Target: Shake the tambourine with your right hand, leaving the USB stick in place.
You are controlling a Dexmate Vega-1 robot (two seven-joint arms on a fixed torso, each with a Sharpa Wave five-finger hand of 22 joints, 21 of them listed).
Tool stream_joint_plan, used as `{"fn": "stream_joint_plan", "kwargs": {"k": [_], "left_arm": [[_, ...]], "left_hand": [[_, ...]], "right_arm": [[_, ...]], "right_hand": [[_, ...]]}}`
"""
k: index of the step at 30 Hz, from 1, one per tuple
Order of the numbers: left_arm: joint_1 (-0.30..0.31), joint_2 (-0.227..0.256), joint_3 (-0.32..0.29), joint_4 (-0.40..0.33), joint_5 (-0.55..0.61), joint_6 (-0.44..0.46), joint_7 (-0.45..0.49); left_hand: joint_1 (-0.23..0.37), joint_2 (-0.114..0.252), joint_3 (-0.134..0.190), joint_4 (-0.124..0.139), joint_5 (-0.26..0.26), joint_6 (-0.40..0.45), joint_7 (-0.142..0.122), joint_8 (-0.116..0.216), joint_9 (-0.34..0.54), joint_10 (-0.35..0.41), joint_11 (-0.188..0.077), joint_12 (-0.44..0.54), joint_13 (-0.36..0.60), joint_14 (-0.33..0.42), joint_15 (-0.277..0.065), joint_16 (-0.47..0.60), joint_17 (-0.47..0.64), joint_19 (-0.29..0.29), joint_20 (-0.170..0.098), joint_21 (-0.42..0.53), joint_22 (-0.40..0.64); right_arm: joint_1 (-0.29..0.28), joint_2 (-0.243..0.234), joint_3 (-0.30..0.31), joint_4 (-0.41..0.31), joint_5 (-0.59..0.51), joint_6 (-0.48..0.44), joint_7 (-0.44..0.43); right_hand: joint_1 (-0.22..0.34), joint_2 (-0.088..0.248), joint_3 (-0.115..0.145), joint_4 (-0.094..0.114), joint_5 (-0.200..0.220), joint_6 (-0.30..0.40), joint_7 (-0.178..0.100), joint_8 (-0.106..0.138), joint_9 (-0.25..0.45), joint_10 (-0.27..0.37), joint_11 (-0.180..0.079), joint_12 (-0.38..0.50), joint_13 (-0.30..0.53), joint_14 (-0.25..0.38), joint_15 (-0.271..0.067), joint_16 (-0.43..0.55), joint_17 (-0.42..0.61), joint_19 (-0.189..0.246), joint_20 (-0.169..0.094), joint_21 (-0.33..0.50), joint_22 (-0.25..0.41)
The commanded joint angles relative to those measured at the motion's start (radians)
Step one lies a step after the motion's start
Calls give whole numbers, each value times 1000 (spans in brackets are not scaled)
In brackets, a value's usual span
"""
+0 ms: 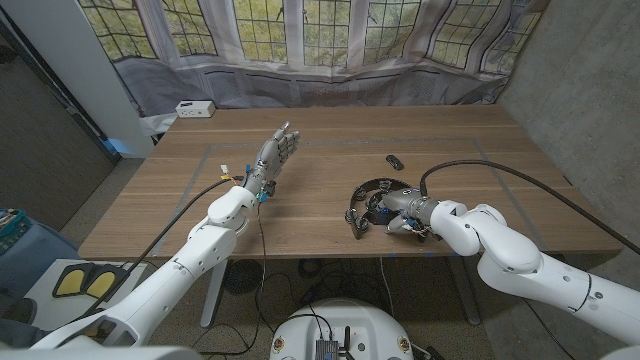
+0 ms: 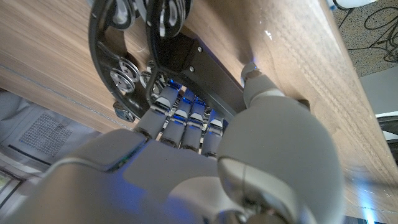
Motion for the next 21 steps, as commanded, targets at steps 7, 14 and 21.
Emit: {"fn": "stream_joint_plan", "kwargs": {"k": [7, 14, 21], "left_arm": [[4, 2, 0, -1, -3, 2, -4], [5, 3, -1, 0, -4, -1, -7], [10, 8, -5, -4, -7, -3, -10]], "left_hand": [[-4, 4, 7, -1, 1, 12, 2, 1, 2, 5, 2, -1, 5, 5, -3, 2, 2, 4, -2, 4, 3], [-4, 5, 7, -1, 1, 13, 1, 1, 2, 6, 1, -1, 5, 6, -2, 2, 2, 4, -3, 4, 3], [-4, 5, 8, -1, 0, 14, 1, 1, 2, 6, 2, -1, 5, 7, -2, 2, 1, 3, -2, 4, 3]], "right_arm": [[-44, -27, 41, -69, -52, 10, -21], [-60, -34, 68, -99, -65, 12, -21], [-77, -34, 93, -132, -74, 13, -24]], "right_hand": [[-30, 1, 1, 4, 5, -27, 2, 1, 5, -45, 1, 1, -1, -40, 4, 5, -13, -78, 0, -54, 0], [-39, 3, 1, 7, 5, -36, 5, -1, 5, -58, 2, 0, -2, -46, 6, 7, -16, -69, 0, -56, 0], [-44, 6, 4, 8, 6, -49, 8, -3, 5, -69, 2, 0, -2, -54, 10, 7, -20, -59, 4, -58, 0]]}}
